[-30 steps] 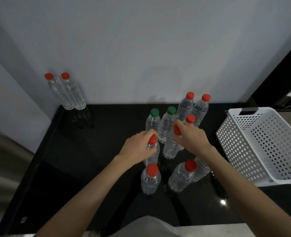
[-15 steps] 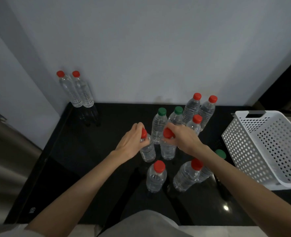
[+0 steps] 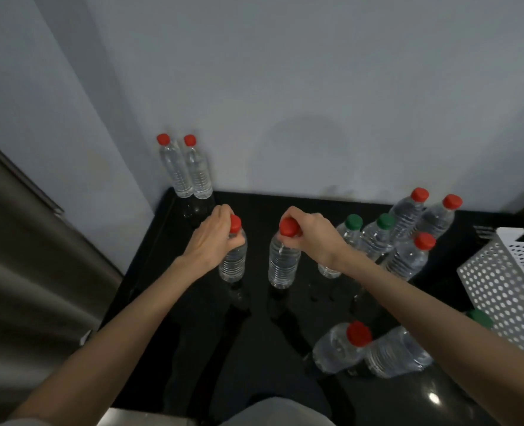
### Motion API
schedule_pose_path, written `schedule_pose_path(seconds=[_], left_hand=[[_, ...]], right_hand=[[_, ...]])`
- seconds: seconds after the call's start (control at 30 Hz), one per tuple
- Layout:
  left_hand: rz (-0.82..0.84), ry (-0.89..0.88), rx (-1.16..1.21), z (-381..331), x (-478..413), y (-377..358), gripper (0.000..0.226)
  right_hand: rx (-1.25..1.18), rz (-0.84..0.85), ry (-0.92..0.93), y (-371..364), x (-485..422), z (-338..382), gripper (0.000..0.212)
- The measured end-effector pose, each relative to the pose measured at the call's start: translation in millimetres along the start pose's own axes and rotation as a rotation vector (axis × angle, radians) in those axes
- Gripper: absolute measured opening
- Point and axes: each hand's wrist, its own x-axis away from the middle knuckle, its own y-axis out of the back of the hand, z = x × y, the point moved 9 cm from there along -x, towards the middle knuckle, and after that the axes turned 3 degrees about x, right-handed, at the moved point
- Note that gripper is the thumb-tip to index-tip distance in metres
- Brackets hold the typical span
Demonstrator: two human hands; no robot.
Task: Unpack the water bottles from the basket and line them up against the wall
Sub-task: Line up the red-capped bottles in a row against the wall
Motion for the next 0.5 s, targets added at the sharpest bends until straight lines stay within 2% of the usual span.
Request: schedule_pose_path(seconds=[0.2, 0.5], left_hand=[[0.02, 0.016, 0.049, 59, -28, 27, 0.03], [0.044, -0.042, 0.08, 118, -84, 29, 0.032]], right_hand=[[-0.099, 0.008, -0.047, -23, -60, 19, 0.026], [-0.151, -0.019, -0.152, -63, -126, 27, 0.024]])
